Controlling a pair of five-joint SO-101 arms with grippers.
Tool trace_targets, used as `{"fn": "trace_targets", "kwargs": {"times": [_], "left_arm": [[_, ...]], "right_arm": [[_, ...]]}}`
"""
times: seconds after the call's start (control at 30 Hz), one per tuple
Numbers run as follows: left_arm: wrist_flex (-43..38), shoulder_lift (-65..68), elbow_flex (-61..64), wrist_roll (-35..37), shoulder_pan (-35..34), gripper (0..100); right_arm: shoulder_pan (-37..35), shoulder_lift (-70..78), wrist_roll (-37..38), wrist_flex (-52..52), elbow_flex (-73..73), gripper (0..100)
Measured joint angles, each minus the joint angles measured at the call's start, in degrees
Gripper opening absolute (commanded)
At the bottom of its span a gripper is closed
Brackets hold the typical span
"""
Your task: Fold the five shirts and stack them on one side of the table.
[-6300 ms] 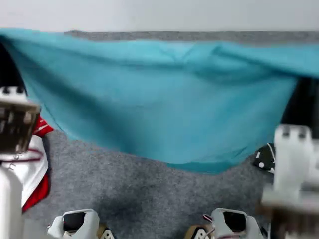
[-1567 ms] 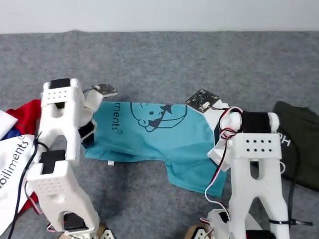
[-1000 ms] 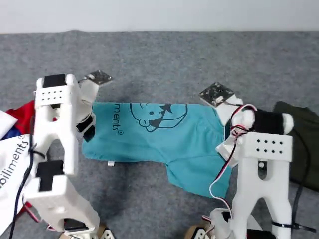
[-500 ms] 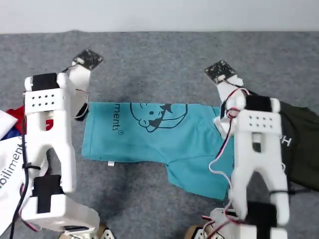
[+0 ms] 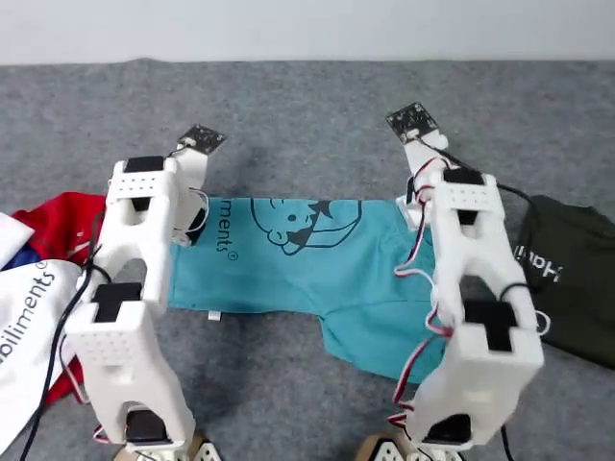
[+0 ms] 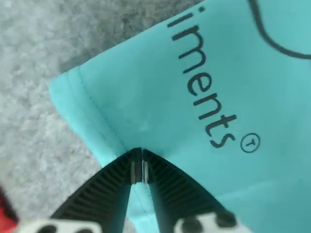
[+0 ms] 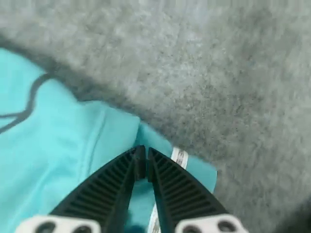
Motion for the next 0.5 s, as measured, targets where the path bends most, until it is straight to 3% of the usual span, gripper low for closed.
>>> {"fn": "trace_targets", "kwargs": {"times": [0.27,0.5], "left_arm": [[0.0,-1.9,0.0,0.1,-3.4,1],[2.8,-14.3,0.0,0.0,-0.4,1]], "right_arm": [[2.0,14.9,0.0,13.3,-19.7,1.7],[2.0,15.9,-0.2,27.9,-33.8,1.8]]}}
